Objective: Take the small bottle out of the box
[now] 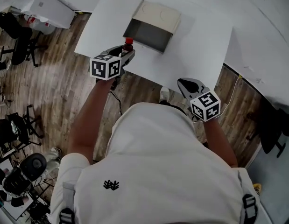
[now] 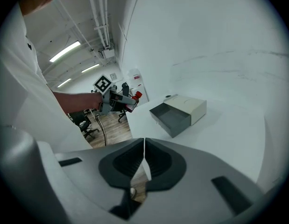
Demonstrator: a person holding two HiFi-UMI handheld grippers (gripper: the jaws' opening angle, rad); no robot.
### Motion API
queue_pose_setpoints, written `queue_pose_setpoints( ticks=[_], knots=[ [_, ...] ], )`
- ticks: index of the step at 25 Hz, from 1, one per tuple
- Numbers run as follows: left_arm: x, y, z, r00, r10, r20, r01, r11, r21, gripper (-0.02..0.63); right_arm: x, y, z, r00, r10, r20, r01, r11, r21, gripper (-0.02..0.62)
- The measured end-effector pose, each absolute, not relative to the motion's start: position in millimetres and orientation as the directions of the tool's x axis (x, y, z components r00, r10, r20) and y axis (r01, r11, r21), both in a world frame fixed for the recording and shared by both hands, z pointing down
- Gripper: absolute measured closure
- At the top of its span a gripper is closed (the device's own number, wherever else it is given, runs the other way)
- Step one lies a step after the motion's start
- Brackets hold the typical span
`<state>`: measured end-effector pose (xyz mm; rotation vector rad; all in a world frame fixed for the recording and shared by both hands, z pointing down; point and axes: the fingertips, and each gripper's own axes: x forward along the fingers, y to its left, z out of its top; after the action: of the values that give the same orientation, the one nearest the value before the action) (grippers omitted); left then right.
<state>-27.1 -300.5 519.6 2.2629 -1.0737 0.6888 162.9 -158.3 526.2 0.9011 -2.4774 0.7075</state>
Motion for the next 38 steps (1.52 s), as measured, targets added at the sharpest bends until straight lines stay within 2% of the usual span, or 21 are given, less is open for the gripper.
queue_pose_setpoints(
  ticks=[14,26,38],
  knots=[
    [-117.1,-198.5,475.6,0.609,-0.578,0.542,-0.784,-0.544,0.300,0.390,65.7,-107.0,508.4,-0.708,-0.446,0.548,-0.652,0.710,-0.265,0.586],
    [-149.5,-117.7,448.4,0.685,-0.567,0.458,-0.723,-0.606,0.331,0.390,19.6,-60.0,499.6,-0.679,-0.482,0.554,-0.680,0.696,-0.229,0.586],
    [-169.5,-77.9,445.1,0.709,-0.558,0.431,-0.697,-0.644,0.314,0.390,1.6,-27.1,494.7,-0.647,-0.529,0.550,-0.716,0.669,-0.199,0.586]
  ],
)
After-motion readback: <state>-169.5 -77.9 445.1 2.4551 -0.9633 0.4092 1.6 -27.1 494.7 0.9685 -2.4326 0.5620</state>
